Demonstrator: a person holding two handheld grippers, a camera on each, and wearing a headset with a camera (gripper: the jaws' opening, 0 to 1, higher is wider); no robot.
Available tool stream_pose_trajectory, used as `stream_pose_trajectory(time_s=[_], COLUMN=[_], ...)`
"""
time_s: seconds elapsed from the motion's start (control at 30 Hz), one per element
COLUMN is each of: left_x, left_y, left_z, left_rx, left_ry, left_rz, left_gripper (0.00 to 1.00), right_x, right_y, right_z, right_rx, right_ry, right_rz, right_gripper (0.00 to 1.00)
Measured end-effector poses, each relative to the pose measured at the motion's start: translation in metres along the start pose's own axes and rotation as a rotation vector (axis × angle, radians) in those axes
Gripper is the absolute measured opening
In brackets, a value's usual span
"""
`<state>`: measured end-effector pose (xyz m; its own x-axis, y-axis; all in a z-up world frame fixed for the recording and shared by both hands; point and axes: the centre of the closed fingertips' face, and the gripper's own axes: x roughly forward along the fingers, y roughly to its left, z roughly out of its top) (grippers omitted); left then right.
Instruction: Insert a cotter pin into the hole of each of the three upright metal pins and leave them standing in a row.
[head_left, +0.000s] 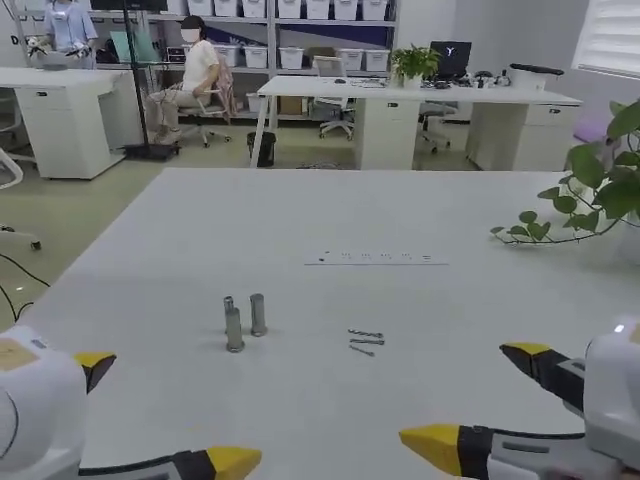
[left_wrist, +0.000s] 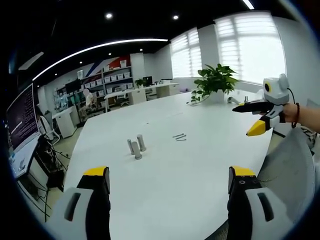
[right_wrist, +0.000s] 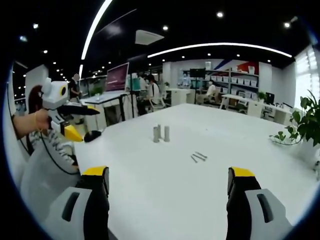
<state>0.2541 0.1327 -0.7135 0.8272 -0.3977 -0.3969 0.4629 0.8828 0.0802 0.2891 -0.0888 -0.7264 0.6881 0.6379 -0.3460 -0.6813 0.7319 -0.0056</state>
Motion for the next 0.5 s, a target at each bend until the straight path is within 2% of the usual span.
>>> stream_pose_trajectory(time_s=[0.4,0.5], left_x=[0.004,0.007], left_y=[0.01,0.015], left_z=[0.0,-0.002], left_rx=[-0.028,-0.019], left_ry=[-0.006,0.01], left_rz=[-0.001,0.003], left_gripper=[0.99,0.95], right_x=[0.004,0.005], right_y=[0.004,0.005], right_z=[-0.002,-0.001], right_rx=[-0.009,-0.01], right_ry=[0.008,0.009], right_rz=[0.01,0.014], right_gripper=[0.99,0.98])
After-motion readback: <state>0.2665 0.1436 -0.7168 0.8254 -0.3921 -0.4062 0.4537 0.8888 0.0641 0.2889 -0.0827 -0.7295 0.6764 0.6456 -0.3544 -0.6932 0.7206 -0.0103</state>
